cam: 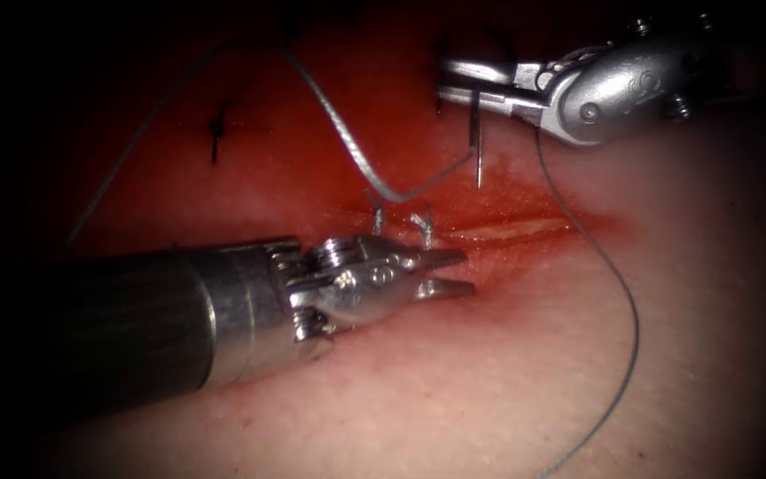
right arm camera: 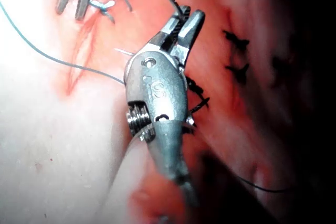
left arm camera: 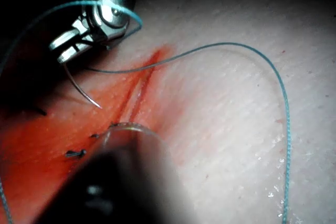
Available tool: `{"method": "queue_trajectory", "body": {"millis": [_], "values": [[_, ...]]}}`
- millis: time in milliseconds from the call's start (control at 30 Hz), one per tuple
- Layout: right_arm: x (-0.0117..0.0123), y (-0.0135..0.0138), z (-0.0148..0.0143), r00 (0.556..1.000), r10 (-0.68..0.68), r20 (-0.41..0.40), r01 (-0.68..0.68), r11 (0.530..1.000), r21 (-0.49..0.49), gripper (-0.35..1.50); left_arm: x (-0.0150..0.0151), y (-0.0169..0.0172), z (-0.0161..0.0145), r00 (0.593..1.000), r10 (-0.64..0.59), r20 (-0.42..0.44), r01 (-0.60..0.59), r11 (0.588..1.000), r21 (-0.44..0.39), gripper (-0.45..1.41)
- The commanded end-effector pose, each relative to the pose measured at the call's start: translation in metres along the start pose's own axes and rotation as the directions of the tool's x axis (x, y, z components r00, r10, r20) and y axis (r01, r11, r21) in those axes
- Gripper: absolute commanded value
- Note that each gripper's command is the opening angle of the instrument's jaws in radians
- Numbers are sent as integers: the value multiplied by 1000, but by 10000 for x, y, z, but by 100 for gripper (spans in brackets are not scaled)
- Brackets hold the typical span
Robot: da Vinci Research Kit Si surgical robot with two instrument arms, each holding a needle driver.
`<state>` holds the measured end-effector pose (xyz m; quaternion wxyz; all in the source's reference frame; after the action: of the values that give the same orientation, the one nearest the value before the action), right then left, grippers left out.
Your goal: Wound Closure
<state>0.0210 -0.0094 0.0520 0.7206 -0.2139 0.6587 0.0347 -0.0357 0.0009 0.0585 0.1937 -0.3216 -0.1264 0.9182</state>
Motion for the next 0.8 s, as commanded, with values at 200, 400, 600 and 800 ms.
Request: {"method": "queue_trajectory", "body": {"millis": [200, 400, 600, 800], "values": [[-6, -15, 9, 1000, -16, 2, 16, 1000, 20, -35, 3, -2, 6, 1000, 1, -4, -1, 1000, -5, 19], [-3, -29, 3, 1000, -27, 8, 27, 999, 46, -35, 3, -3, 5, 1000, 1, -5, -1, 1000, -7, 19], [-3, -46, -3, 997, -76, 28, 73, 993, 87, -35, 3, -2, 5, 1000, 1, -5, -1, 1000, -7, 19], [-10, -59, -6, 995, -93, 31, 89, 990, 113, -35, 3, -2, 4, 1000, 1, -5, -1, 1000, -7, 19]]}}
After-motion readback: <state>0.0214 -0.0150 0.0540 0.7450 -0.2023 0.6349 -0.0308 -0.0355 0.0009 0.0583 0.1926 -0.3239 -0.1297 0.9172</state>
